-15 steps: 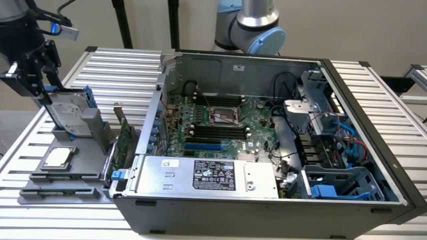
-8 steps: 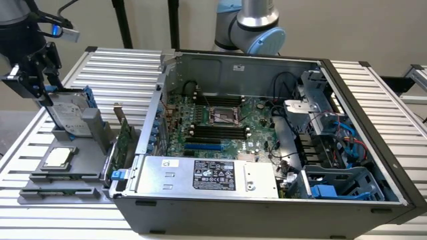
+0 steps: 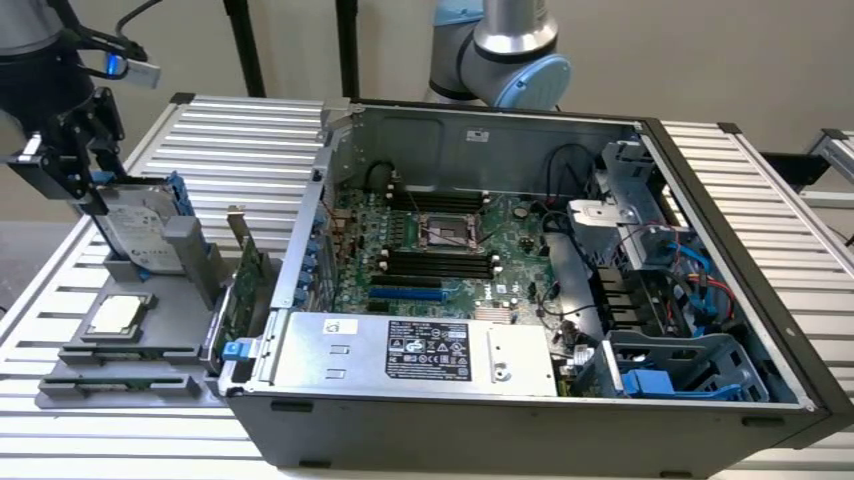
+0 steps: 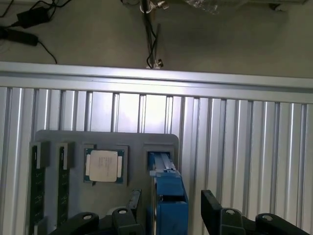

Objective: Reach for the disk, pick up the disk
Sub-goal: 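Pick up the disk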

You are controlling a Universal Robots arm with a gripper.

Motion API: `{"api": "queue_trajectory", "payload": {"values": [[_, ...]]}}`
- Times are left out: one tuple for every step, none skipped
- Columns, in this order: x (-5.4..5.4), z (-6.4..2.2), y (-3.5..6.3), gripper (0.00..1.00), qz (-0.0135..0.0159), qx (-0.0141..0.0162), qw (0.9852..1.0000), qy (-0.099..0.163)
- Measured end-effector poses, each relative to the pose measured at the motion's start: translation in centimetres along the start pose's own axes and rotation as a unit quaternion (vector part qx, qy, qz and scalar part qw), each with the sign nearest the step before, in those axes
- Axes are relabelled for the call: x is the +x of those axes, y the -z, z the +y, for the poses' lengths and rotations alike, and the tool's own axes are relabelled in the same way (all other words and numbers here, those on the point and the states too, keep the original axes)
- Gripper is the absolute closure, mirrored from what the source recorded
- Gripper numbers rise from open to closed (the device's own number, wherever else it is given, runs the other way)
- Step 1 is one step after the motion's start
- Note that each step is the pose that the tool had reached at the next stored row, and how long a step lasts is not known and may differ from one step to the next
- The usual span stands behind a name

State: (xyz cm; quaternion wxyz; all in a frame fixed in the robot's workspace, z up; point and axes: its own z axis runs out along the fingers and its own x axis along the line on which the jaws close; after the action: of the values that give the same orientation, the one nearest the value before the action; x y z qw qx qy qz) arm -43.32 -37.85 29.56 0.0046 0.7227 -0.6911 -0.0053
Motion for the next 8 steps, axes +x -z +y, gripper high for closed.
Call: {"api": "queue_trajectory", "payload": {"values": [[0.00, 0.00, -0.04, 0.42, 0.0000, 0.0000, 1.0000, 0.000], [0.00, 0.00, -0.07, 0.42, 0.0001, -0.0001, 1.0000, 0.000], [0.00, 0.00, -0.10, 0.42, 0.0000, -0.0001, 1.0000, 0.001], [0.00, 0.00, -0.12, 0.49, 0.0001, -0.0001, 1.0000, 0.001], [0.00, 0.00, -0.14, 0.49, 0.0000, -0.0001, 1.0000, 0.001], [0.00, 0.00, -0.15, 0.49, 0.0000, 0.0000, 1.0000, 0.001], [0.00, 0.00, -0.16, 0.49, 0.0000, -0.0001, 1.0000, 0.001], [0.00, 0.00, -0.17, 0.49, 0.0000, -0.0001, 1.0000, 0.001]]}}
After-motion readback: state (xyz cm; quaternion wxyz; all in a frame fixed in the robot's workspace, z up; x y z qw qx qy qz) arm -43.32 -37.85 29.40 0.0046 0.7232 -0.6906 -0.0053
